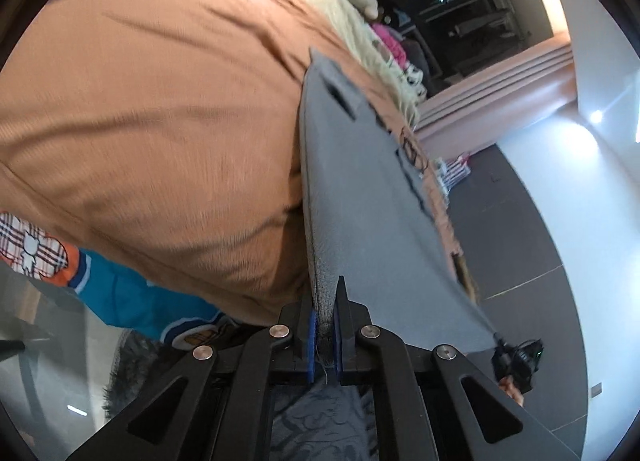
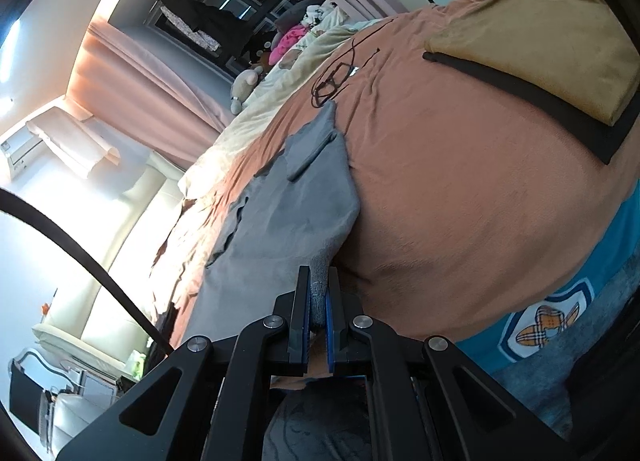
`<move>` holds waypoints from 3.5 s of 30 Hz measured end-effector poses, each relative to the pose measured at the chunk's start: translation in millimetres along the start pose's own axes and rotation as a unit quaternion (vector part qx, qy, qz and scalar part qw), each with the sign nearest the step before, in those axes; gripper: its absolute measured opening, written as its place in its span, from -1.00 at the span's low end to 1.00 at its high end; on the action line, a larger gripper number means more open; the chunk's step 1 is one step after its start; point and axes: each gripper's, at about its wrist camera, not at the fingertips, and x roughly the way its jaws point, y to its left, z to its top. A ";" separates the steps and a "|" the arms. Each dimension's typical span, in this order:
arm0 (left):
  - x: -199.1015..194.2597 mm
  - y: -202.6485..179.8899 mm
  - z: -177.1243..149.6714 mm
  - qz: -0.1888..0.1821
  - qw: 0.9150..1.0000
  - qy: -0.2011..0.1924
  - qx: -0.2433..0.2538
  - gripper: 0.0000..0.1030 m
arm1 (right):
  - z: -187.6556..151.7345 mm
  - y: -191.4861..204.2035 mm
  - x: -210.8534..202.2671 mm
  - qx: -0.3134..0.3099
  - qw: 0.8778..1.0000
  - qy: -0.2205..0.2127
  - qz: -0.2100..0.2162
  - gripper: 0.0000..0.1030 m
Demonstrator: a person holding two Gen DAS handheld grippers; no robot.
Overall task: Fold small clothes
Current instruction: 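Lift the hem with both tools and carry it toward the collar, then lower the held hem onto the collar area with both tools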
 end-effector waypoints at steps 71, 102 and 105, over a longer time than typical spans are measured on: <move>-145.3 -102.4 90.1 -0.006 0.995 -0.103 0.013 -0.89 | 64.3 5.1 78.3 -0.013 0.995 -0.043 0.088 -0.96; 37.5 -92.8 238.6 0.113 0.993 -0.027 0.013 -0.89 | 172.7 55.4 210.0 -0.015 0.998 0.039 -0.042 -0.96; 59.6 -85.6 249.6 0.128 0.992 -0.016 0.013 -0.89 | 178.5 56.6 226.7 -0.012 0.997 0.046 -0.056 -0.96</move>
